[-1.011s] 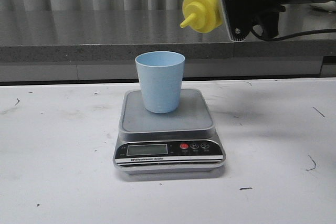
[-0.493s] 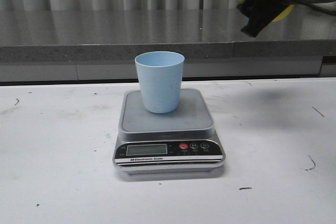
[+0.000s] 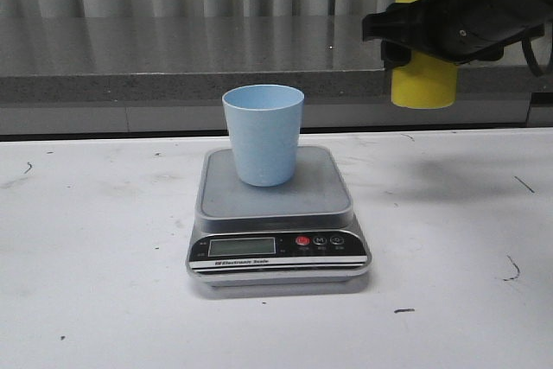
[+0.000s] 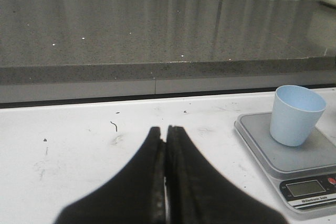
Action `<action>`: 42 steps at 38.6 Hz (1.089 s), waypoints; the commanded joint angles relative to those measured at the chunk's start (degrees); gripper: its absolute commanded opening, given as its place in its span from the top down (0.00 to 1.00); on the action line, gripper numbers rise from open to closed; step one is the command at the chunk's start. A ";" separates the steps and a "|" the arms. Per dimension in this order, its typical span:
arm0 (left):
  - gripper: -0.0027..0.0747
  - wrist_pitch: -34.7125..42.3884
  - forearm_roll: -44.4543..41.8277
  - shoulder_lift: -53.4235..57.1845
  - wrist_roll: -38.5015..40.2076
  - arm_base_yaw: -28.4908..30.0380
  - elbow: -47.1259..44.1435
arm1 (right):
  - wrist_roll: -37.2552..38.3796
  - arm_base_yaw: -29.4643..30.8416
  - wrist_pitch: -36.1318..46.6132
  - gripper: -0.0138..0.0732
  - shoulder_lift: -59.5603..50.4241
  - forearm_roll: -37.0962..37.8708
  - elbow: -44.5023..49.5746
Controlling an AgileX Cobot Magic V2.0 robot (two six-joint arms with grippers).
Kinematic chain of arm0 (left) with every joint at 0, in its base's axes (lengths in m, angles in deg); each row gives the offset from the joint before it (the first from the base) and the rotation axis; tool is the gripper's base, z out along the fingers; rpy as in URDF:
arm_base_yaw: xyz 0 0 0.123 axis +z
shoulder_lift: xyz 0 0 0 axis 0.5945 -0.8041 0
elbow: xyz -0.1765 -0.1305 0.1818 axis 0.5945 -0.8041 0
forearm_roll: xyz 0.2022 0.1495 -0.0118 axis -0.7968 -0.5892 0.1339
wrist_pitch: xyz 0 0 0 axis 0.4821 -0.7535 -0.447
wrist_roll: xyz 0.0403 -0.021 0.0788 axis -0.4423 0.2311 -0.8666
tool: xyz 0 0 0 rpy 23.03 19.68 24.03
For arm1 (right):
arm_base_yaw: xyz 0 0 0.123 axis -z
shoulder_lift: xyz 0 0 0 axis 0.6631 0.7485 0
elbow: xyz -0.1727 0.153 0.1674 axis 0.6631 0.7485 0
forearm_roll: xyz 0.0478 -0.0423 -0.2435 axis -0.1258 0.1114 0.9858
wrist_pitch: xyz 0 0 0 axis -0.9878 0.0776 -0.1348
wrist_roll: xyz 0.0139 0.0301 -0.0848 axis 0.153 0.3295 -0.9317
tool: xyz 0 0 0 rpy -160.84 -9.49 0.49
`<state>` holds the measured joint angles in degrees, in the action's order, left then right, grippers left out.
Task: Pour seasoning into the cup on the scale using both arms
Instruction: 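Lower the yellow bottle back onto the table with the right gripper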
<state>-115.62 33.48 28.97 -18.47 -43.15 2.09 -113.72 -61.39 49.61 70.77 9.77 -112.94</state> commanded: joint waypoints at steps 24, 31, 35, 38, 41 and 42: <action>0.99 4.49 0.84 -0.65 0.45 0.09 1.49 | 25.58 -4.15 30.19 0.66 -3.85 21.70 20.08; 0.99 4.49 0.84 -0.65 0.45 0.09 1.49 | 28.94 -4.15 41.44 0.66 3.02 21.70 20.80; 0.99 4.49 0.84 -0.65 0.45 0.09 1.49 | 28.94 -4.15 44.64 0.65 6.05 21.70 20.80; 0.99 4.49 0.84 -0.65 0.45 0.09 1.49 | 29.28 -4.15 45.59 0.65 7.25 21.70 20.80; 0.99 4.49 0.84 -0.65 0.45 0.09 1.49 | 29.28 -4.15 45.46 0.65 7.67 21.70 20.80; 0.99 4.49 0.84 -0.65 0.45 0.09 1.49 | 29.28 -4.15 45.46 0.65 7.82 21.70 20.80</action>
<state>-115.62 33.48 28.97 -18.47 -43.15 2.09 -84.78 -65.65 86.75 80.76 29.67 -91.05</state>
